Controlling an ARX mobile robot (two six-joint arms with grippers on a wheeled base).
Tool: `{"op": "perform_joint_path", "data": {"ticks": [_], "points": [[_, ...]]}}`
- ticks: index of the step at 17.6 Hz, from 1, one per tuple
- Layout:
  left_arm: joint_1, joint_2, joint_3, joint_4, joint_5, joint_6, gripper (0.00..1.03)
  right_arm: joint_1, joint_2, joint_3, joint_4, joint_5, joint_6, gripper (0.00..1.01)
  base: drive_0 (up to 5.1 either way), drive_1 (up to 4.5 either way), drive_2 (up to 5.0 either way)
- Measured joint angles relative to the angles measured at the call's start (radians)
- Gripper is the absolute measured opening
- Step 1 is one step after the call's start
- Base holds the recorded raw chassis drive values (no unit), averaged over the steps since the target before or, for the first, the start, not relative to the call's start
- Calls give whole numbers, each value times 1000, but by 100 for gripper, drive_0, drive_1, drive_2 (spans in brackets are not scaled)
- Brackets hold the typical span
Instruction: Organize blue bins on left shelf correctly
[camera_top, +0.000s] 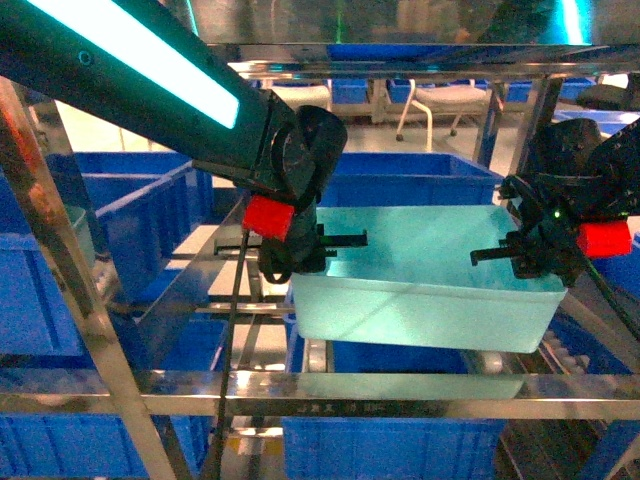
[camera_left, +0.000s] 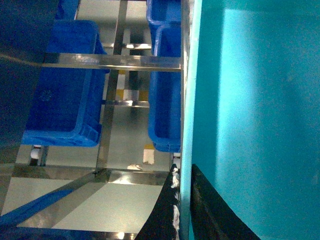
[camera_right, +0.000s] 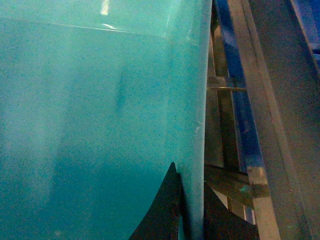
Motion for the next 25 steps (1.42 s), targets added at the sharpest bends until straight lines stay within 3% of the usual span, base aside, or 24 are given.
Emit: {"op": "perform_joint_path", "data": {"ticks": [5,6,7,11,12,13,14,17,19,22,25], "points": [[5,1,0,-7,-25,5,2,0,14,15,-16,-40,-3,2,0,0,0],[6,1,0,-1,-46,2,9,1,15,16,-21,-51,-7,4,0,0,0],[6,1,0,16,-76,-14,21,11,14,18,-31,-50,-24,14,0,0,0],[3,1,13,19,-66,-33,63,47,18,18,-29,-68,-53,57,0,0,0],[-17,1,18,29,-42,-48,87,57,18,18,-25,-97,-61,81,0,0,0],[-26,1,19,28,-40,-49,97,63,18,19,-24,-105,-64,93,0,0,0],[-38,1,19,28,-35,-49,99,68,18,19,-25,-105,-64,100,0,0,0],[-35,0,13,49,-33,-55,98,73,14,9,4,-100,-67,98,0,0,0],[-32,-64,-93,111,-38,-63,98,74,-40,-72,89,-79,-79,98,0,0,0],[-35,-230,-249,168,-45,-101,98,74,-142,-189,262,-33,-137,98,0,0,0],[-26,-314,-397,202,-45,-121,98,83,-198,-321,288,-35,-144,98,0,0,0]]}}
